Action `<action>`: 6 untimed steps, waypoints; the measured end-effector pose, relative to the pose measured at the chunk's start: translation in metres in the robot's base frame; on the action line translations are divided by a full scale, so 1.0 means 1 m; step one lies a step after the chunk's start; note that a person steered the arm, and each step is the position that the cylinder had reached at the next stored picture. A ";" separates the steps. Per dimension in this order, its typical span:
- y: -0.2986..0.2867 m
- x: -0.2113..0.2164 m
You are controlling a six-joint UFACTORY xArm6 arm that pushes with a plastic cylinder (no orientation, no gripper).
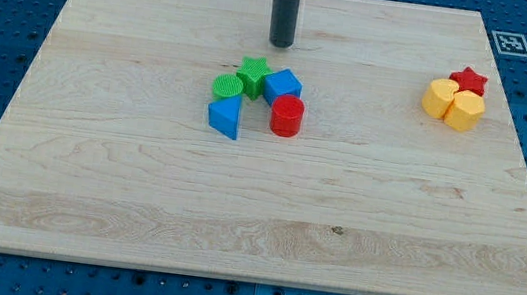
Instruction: Point at red star
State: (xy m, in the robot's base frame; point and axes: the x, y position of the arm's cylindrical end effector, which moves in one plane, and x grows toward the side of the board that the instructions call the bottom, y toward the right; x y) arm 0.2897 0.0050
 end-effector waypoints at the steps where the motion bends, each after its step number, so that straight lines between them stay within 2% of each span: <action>1: 0.000 -0.006; 3: 0.007 -0.011; 4: 0.051 -0.018; 6: 0.193 -0.018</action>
State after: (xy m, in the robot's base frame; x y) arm 0.2721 0.1983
